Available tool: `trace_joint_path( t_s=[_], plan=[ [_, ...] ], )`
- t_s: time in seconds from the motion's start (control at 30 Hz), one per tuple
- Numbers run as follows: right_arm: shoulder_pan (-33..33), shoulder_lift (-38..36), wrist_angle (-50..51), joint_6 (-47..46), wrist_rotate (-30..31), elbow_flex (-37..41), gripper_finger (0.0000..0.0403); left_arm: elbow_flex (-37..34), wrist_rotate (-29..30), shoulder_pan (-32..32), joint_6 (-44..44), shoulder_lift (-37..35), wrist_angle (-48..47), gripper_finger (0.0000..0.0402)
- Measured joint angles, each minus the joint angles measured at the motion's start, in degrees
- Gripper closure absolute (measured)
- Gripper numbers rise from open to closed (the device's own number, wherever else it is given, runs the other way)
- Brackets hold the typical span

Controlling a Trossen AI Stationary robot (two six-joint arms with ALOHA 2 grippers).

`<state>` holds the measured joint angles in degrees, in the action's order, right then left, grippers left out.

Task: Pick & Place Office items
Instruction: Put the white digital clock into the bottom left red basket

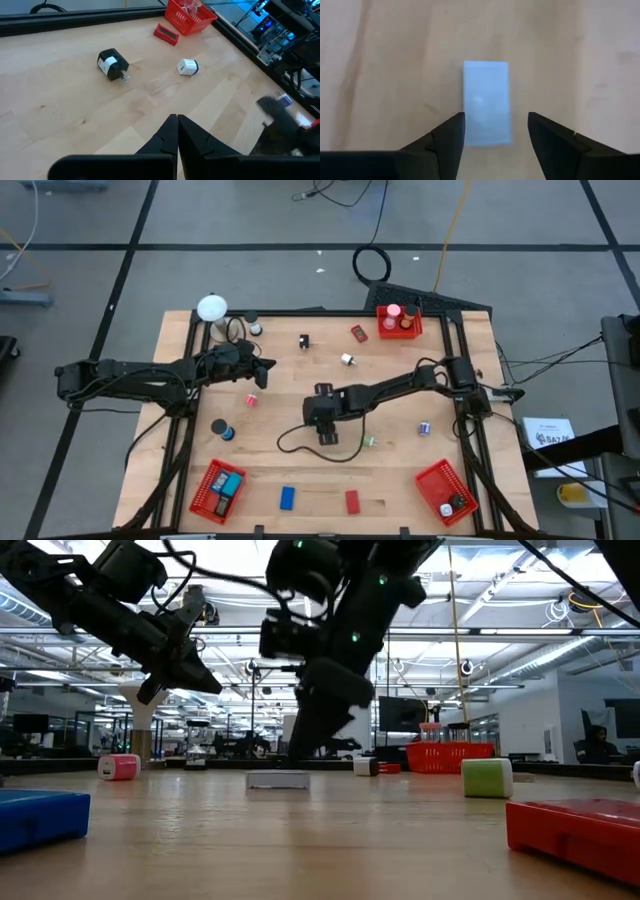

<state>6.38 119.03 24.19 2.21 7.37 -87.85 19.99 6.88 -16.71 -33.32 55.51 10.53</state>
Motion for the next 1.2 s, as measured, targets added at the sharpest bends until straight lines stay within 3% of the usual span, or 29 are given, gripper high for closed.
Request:
trace_joint_path(
  t_s=[0.27, 0.37, 0.47, 0.6, 0.73, 1.0, 1.2],
  plan=[
    [0.12, -8.63, 1.64, -3.73, 1.54, 0.0, 0.0195, 0.0, -1.69, 0.02, 0.03, 0.0, -0.07, 0.0374],
    [0.01, -12.2, 3.38, -6.97, 1.87, 0.02, 0.022, 0.0, -2.49, 0.07, 0.04, 0.0, -0.07, 0.0377],
    [-0.08, -16.54, 3.8, -6.91, 5.87, 2.8, 0.0262, 0.0, -2.54, 0.11, 1.47, 0.0, 0.02, 0.0389],
    [-3.2, -22.79, -0.55, -4.81, 7.27, 12.89, 0.0336, 0.0, -2.19, 0.48, 5.85, 0.0, 0.75, 0.0398],
    [-8.61, -30.78, -10.92, -5.34, 5.28, 26.35, 0.0395, 0.0, 0.33, 1.39, 2.98, 0.01, 2.46, 0.0385],
    [-14.87, -45.64, -38.49, -17.93, 4.49, 51.5, 0.0394, 0.0, 0.61, 7.24, 0.51, 0.02, 4.59, 0.0398],
    [-15.02, -55.69, -47.11, -23.07, 4.38, 62.14, 0.0398, 0.56, 0.65, 14.85, -4.27, 1.47, 2.68, 0.0399]
  ],
)
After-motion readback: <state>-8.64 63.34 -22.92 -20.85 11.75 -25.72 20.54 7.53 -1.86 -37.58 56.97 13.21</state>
